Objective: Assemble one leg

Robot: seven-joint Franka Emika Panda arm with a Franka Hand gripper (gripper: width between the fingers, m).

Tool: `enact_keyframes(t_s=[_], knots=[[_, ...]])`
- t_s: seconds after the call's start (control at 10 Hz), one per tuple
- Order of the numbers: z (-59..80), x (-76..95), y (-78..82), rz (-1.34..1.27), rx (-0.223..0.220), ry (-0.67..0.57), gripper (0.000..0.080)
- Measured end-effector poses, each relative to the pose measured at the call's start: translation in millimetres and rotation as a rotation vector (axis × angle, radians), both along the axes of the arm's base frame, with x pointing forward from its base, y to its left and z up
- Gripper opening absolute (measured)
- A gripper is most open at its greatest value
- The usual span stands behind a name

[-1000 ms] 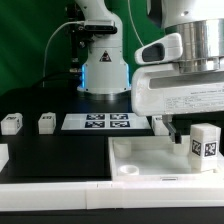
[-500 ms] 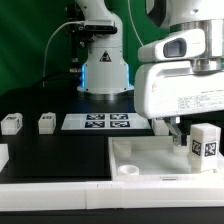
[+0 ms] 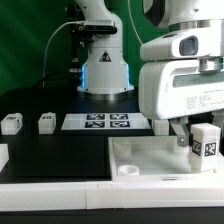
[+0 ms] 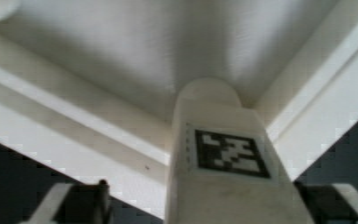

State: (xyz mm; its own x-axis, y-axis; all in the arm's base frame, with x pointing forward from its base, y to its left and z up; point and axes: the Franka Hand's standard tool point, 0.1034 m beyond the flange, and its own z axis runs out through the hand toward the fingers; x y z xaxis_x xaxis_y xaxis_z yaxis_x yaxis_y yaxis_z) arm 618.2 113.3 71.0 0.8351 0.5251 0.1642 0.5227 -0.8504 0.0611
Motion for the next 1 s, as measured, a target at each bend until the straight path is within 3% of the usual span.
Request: enact_keyframes(t_s=[0.1, 0.2, 0.5, 1.0], knots=[[0.0, 0.0, 0.0, 0.000, 0.000, 0.000, 0.0382], [0.0, 0.0, -0.1, 0.000, 0.000, 0.000, 0.0294], [0.0, 0.0, -0.3, -0.043, 0.007, 0.002, 0.0294], [-1.3, -2.3, 4.7, -0.607, 0.120, 0.027, 0.0293]])
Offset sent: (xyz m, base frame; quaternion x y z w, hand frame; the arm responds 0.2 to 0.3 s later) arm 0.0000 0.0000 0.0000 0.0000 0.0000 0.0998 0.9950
